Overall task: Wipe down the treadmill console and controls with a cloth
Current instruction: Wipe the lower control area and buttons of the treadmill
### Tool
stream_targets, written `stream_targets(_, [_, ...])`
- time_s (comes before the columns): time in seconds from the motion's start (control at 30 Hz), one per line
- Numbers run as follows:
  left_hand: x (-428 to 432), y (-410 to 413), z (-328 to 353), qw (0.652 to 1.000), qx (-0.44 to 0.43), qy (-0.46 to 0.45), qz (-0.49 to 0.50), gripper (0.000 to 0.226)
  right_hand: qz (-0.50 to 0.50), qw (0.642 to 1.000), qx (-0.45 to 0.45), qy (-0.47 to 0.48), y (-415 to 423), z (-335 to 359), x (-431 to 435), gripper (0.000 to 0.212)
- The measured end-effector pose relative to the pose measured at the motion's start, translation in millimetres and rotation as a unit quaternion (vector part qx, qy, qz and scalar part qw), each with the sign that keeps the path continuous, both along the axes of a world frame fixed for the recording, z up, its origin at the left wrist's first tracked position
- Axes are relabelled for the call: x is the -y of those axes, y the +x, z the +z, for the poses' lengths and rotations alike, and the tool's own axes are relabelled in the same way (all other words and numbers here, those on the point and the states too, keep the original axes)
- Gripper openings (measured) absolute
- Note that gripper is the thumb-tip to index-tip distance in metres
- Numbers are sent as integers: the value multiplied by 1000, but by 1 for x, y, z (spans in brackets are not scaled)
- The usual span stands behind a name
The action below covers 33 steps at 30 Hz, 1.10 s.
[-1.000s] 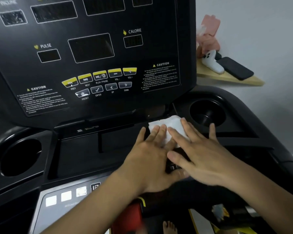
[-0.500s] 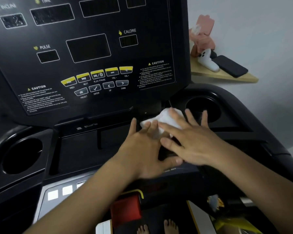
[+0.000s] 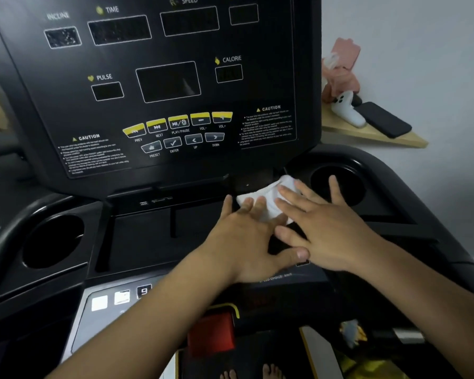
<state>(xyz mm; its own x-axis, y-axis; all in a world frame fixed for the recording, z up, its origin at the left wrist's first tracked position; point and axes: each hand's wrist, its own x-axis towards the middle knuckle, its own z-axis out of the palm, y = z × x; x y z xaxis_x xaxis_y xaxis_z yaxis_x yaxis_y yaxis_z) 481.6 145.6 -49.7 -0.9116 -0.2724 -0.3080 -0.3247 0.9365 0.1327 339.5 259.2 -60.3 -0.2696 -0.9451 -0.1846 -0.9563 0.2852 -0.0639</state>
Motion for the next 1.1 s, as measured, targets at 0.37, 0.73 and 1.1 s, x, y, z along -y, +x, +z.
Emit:
stream_targets(0.37, [3, -11, -3, 1000, -16, -8, 23, 79, -75, 976, 191, -66, -7, 0, 11, 73])
stream_targets(0.73, [7, -9, -1, 999, -21, 22, 16, 68, -75, 984, 154, -40, -3, 9, 21, 66])
stream_targets(1.1, [7, -12, 0, 998, -27, 41, 27, 65, -59, 989, 134, -26, -1, 12, 25, 55])
